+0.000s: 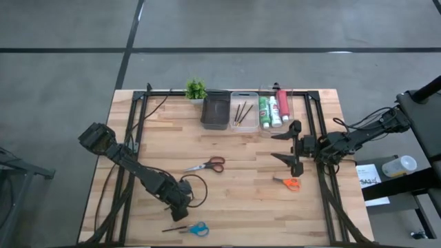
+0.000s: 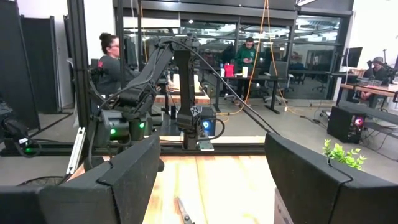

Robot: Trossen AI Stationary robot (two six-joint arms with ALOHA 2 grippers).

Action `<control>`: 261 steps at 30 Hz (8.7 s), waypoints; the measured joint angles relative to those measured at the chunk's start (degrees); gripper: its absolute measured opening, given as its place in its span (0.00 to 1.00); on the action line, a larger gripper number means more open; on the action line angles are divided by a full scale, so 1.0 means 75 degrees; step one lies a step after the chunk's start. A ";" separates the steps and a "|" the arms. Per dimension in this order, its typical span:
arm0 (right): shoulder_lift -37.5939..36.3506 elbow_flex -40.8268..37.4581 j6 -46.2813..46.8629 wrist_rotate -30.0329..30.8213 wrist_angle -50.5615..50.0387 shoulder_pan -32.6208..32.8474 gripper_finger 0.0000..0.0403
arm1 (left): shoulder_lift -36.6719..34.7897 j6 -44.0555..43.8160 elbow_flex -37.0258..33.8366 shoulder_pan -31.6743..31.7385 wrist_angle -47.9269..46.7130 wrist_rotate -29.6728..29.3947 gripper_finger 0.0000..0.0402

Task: Pick & Place Paint Supplies
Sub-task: Put the top silver paint brush into the white transparent bin

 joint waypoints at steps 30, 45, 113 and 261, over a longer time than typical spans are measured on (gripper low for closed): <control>-0.0002 0.0000 -0.0016 0.0000 0.0000 -0.0003 0.71 | -0.0023 0.0772 0.0085 0.0241 -0.1733 0.0268 0.25; -0.0002 0.0000 -0.0016 0.0000 0.0000 0.0000 0.71 | -0.0029 0.0973 0.0085 0.0475 -0.2060 0.0036 0.25; -0.0001 0.0000 -0.0015 0.0000 0.0000 -0.0003 0.71 | -0.0357 0.0970 -0.0003 0.0440 -0.1732 -0.0252 0.04; 0.0001 0.0003 -0.4590 0.0009 0.0002 -0.0001 0.71 | 0.0058 0.2605 -0.0020 0.0941 -0.0118 -0.0298 0.29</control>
